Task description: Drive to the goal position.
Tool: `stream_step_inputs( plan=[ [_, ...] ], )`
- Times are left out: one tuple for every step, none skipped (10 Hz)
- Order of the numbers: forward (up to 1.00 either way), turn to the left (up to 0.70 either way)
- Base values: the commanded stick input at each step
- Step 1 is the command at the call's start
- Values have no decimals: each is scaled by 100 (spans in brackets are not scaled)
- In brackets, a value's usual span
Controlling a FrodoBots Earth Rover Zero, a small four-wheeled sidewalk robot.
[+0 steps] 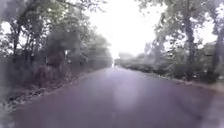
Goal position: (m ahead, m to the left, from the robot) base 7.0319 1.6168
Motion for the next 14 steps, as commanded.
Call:
stream_step_inputs(
  plan=[
    [100,0],
    [100,0],
    [100,0],
    [100,0],
    [100,0],
    [100,0],
    [100,0],
    [100,0],
    [100,0],
    [100,0],
    [100,0],
    [100,0],
    [100,0],
    [100,0]
  ],
)
